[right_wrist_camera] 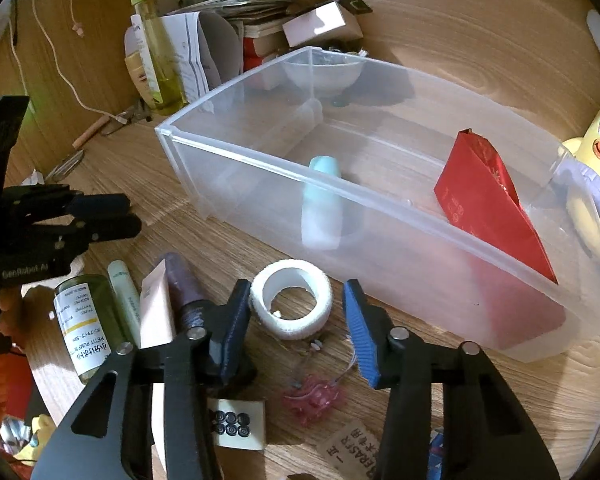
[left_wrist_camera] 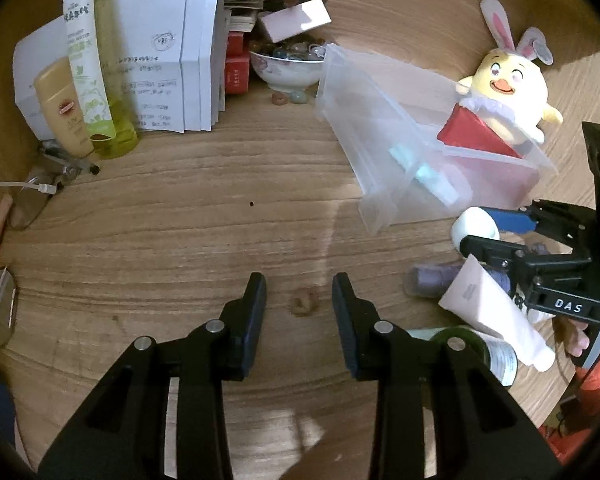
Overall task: Organize objects
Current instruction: 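Withdraw both grippers from the box back over the desk, then grasp the white tape roll with the right gripper and drop it into the box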
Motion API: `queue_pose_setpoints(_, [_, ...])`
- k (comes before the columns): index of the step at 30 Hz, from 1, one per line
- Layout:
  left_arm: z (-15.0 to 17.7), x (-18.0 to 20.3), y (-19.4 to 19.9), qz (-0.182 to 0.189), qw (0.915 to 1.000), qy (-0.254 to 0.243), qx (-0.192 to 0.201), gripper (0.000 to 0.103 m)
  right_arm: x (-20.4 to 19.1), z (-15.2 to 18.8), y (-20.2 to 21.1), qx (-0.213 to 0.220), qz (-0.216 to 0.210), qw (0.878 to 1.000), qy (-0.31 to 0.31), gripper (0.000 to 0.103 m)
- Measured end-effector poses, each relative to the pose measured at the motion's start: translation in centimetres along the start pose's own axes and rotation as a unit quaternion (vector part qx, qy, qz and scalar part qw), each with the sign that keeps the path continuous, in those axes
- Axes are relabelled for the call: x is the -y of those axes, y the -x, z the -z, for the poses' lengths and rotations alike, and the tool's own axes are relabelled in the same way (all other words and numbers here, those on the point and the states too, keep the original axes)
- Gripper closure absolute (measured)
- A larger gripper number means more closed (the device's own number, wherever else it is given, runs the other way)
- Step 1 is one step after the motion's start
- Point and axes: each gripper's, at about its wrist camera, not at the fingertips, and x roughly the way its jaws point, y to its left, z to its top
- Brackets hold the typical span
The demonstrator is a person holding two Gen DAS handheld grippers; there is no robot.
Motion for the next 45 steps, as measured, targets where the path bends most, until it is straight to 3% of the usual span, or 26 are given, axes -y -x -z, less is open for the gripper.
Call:
queue_pose_setpoints(2, [0.1, 0.3, -0.1, 0.000, 1.0000, -0.009, -0.001, 0.091, 0.0, 0.0, 0.0, 0.002, 0.001, 1.000, 0.000, 0.067])
queue_pose_setpoints(14, [0.0, 1.3, 2.0, -0.019, 0.9991, -0.016, 0.035, 0.091, -0.1, 0.5, 2.9, 0.043, 0.009, 0.999, 0.008, 0.067])
queue_pose_setpoints(34, [-4.1, 5.4, 6.8, 0.017, 0.9922, -0.022, 0.122, 0.091, 3.4, -0.2, 10.1, 0.131, 0.040, 0.991, -0.006, 0.067])
queue_pose_setpoints(45, [-6.7, 6.7, 6.3, 0.025, 0.9910, -0.029, 0.128, 0.091, 6.8, -1.8, 12.0, 0.162, 0.077, 0.983, -0.028, 0.067])
